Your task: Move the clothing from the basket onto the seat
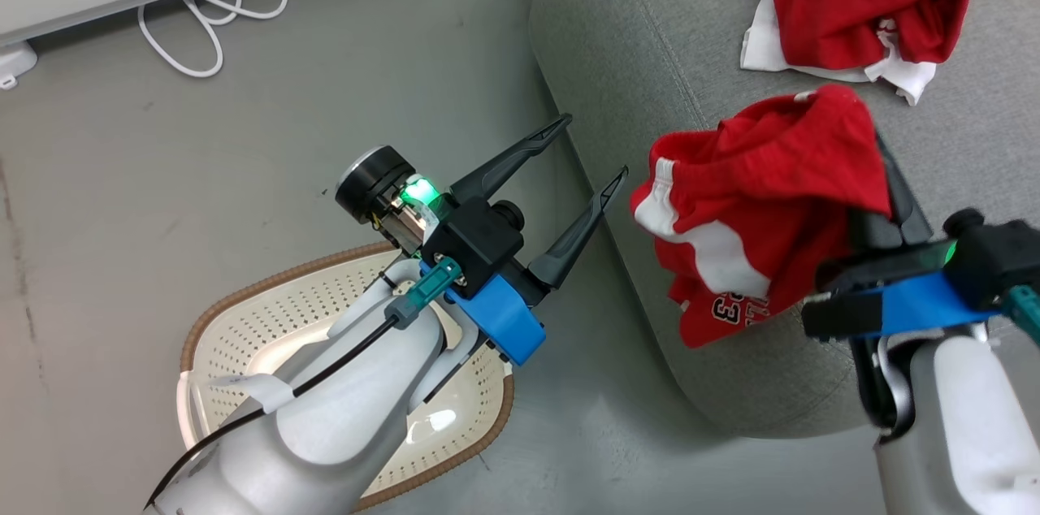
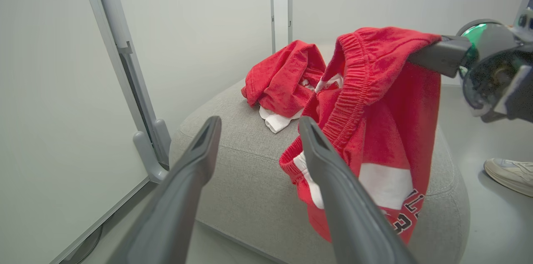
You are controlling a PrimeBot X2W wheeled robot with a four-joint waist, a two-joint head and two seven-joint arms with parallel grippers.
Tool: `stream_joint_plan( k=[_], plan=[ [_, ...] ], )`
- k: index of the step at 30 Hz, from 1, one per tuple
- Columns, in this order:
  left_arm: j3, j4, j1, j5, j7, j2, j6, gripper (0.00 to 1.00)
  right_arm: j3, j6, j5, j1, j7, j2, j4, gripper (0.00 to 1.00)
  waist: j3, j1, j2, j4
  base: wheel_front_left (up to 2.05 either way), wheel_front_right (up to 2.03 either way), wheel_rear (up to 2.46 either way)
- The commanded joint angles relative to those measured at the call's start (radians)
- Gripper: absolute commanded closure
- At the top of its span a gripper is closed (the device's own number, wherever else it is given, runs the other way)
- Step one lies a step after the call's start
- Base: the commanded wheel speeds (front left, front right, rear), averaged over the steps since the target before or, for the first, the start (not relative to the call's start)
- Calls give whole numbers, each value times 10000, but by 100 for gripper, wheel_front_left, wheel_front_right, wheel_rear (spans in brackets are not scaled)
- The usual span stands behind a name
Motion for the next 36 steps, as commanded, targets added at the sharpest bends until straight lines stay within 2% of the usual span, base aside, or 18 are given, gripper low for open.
stream_joint_plan(
  k=[1,7,11,17,22,25,29,33,36],
  plan=[
    [25,-47,-147,-1,-56,66,80,0,-47,1,-43,-335,-37,20,-120,100,91,0,0,29,0,0,0],
    [99,-226,-301,89,-38,252,166,0,-328,1,-223,-1693,-37,-51,-561,100,638,0,0,183,0,0,0],
    [138,-424,-520,152,63,392,218,0,-708,1,-228,-2998,-37,-490,-770,100,1218,0,0,298,0,0,0],
    [129,-684,-855,282,166,576,226,0,-1722,1,-266,-4953,-36,-1491,-999,100,2091,0,0,567,0,0,0],
    [117,-878,-1092,378,240,695,252,0,-2739,1,23,-6332,-36,-2582,-678,100,2716,0,0,691,0,0,0],
    [151,-985,-1192,385,298,814,298,0,-3104,1,280,-6908,-36,-3190,-117,100,3081,0,0,658,0,0,0],
    [127,-1134,-1336,427,407,933,281,0,-3442,1,440,-7179,-33,-3888,1329,100,3476,0,0,592,0,0,0],
    [91,-1251,-1433,442,464,1026,290,0,-3643,1,449,-6959,-36,-4074,2617,100,3724,0,0,563,0,0,0],
    [72,-1340,-1480,442,518,1103,293,0,-3622,1,408,-6766,-36,-3898,3520,100,3874,0,0,511,0,0,0]
  ],
)
